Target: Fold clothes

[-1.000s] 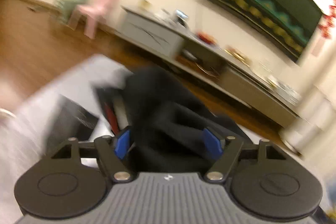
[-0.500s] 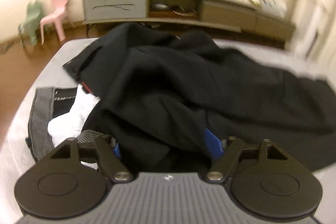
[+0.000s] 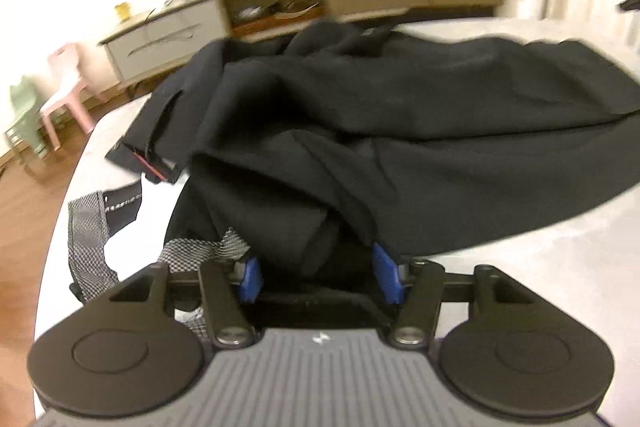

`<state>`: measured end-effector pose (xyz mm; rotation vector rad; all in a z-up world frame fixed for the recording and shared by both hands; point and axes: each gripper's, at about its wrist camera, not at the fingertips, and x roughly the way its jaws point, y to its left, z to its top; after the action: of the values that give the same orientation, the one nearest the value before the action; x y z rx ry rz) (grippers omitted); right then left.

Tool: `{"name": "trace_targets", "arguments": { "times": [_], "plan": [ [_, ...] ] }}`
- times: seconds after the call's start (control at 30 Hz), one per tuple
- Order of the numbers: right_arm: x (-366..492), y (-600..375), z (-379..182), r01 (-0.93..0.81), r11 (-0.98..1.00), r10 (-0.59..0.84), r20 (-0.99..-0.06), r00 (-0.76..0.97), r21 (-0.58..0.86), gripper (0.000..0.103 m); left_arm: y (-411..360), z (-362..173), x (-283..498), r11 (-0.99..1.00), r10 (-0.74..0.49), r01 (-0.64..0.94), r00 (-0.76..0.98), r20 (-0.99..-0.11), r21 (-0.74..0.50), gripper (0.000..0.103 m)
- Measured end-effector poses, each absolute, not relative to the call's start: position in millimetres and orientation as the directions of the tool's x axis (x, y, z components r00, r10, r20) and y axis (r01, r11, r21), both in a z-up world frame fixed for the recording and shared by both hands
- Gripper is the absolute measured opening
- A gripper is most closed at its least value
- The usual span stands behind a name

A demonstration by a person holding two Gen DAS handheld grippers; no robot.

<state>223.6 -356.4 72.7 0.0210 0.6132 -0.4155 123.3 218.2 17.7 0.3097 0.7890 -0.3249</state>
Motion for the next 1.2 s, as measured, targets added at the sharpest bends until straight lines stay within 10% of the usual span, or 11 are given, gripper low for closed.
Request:
{"name": "trace_targets", "arguments": {
  "times": [0.07,0.17,0.2,0.6,0.63,0.67,0.7,0.83,0.93,1.0,1.2],
  "plan": [
    [224,-325,75,0.277,0.961,-0.233,-0.591,0.773,-0.017,0.011,221,25,114,0.903,-0.169,0.398,0.678,-0.715,0.163,0.069],
    [215,-229,81,0.014,0.997,0.032,-0.595,0.803,0.073,0.083,214,23,107,0.888,-0.178,0.421,0.681,-0.71,0.182,0.069],
    [213,-189,83,-0.089,0.991,0.132,-0.587,0.799,0.103,0.086,212,22,106,0.881,-0.179,0.433,0.677,-0.713,0.19,0.069],
    [266,217,93,-0.752,0.659,0.56,-0.667,0.492,-0.001,0.097,229,8,79,0.793,-0.223,0.548,0.666,-0.711,0.265,0.069],
    [278,236,92,-0.763,0.646,0.535,-0.694,0.481,-0.032,0.086,232,8,76,0.79,-0.23,0.552,0.668,-0.708,0.265,0.069],
    [293,247,93,-0.754,0.652,0.482,-0.724,0.493,-0.079,0.023,235,9,74,0.793,-0.229,0.546,0.677,-0.699,0.27,0.069],
    [308,259,94,-0.745,0.655,0.428,-0.75,0.504,-0.127,0.008,240,10,74,0.8,-0.222,0.533,0.69,-0.689,0.275,0.069],
    [363,243,129,-0.562,0.802,0.297,-0.683,0.667,-0.201,0.009,257,12,85,0.849,-0.156,0.435,0.748,-0.645,0.299,0.069],
    [385,193,147,-0.424,0.904,0.358,-0.634,0.686,0.051,0.036,265,9,106,0.888,-0.091,0.352,0.767,-0.635,0.298,0.069],
    [376,156,146,-0.422,0.876,0.469,-0.614,0.635,0.232,0.088,265,8,117,0.905,-0.055,0.3,0.784,-0.618,0.301,0.069],
    [285,30,112,-0.392,0.914,0.359,-0.66,0.66,0.104,0.091,240,13,126,0.895,-0.064,0.289,0.837,-0.543,0.339,0.076]
  ]
}}
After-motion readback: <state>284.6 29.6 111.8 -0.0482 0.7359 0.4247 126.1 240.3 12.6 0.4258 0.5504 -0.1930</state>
